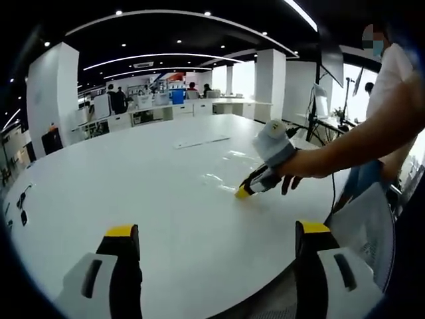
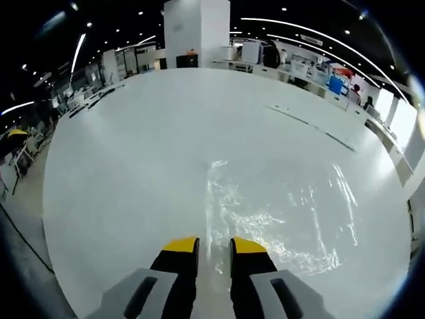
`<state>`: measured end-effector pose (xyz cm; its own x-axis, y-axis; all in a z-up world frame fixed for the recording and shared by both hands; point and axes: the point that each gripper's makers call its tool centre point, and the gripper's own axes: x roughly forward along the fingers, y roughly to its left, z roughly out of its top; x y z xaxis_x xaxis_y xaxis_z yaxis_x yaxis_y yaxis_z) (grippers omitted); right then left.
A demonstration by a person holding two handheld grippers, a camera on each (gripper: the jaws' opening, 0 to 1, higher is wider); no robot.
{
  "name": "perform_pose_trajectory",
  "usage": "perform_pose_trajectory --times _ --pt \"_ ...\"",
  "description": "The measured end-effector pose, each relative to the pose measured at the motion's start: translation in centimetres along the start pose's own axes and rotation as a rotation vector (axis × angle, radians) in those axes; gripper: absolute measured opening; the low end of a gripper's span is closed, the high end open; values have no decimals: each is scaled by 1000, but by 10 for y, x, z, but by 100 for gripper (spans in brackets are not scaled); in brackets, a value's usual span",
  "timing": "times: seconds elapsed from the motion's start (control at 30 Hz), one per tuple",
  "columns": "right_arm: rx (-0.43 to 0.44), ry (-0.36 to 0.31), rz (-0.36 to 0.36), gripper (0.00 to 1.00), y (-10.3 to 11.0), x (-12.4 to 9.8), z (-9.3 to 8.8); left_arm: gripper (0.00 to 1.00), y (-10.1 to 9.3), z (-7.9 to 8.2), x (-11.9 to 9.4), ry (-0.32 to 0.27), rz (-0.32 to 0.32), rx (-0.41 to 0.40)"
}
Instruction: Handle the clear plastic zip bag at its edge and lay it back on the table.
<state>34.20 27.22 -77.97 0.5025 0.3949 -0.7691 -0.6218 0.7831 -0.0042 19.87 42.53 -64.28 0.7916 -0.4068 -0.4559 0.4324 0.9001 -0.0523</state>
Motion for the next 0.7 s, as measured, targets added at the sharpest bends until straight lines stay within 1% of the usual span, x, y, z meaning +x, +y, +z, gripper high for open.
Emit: perform_pose_trajectory --times 0.07,0.1,0.13,0.2,0.27,0.33,0.47,0.53,0.57,0.6,0.7 --pt "-3 2 3 13 -1 0 0 96 -1 0 -1 0 1 0" --pt "-18 7 5 12 -1 0 -1 96 -1 -1 0 3 2 2" --pt "-57 17 5 11 -1 -2 -3 96 -1 -1 0 3 2 1" --pt "-39 23 11 5 -1 -3 -6 96 -3 -1 0 3 2 -1" --pt "-59 28 16 0 -2 -7 -10 95 -4 1 1 -2 2 -3" --pt "-74 30 26 0 -2 -9 -12 95 -5 3 2 -6 1 -2" --pt "-52 33 47 0 -1 -11 -13 95 -9 6 4 -12 -3 5" --pt "-70 35 61 0 2 -10 -14 95 -9 6 5 -11 -5 6" --pt "-98 33 69 0 3 -13 -16 95 -9 6 6 -10 -7 7" --pt "-123 25 77 0 5 -14 -16 95 -10 6 6 -9 -8 8" --pt "-154 18 94 0 5 -15 -12 94 -10 5 9 -5 -10 5"
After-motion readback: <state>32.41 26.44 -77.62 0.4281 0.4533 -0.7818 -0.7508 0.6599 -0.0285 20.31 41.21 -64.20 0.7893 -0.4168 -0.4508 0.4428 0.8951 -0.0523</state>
